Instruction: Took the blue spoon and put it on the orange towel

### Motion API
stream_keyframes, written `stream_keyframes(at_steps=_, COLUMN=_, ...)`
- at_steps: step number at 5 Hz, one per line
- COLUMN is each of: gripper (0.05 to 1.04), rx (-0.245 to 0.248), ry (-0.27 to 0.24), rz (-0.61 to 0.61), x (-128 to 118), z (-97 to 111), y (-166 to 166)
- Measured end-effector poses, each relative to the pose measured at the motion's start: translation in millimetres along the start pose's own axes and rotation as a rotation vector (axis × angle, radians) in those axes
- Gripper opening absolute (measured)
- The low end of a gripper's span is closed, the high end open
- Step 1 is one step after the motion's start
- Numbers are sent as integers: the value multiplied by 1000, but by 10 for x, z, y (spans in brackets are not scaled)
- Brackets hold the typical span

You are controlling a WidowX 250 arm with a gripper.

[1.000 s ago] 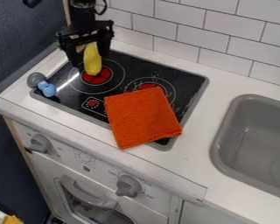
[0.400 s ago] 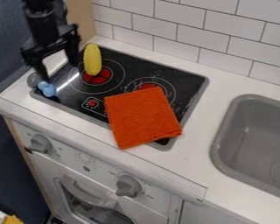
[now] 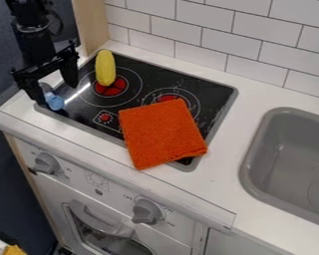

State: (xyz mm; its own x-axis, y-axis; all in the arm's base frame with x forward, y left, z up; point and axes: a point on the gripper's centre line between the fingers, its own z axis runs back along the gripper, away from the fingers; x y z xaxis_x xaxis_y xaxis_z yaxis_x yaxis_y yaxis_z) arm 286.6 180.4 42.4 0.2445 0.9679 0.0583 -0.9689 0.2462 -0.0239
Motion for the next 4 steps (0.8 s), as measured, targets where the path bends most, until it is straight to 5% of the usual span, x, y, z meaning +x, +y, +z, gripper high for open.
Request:
stream_keyframes(at_steps=2, gripper=948, rx=69, ry=33, rz=-46, x=41, z=-252, y=14)
stream_keyframes(at_steps=4, gripper=430, rx=74, ry=35, rz=-65, x=59, z=-291, y=-4)
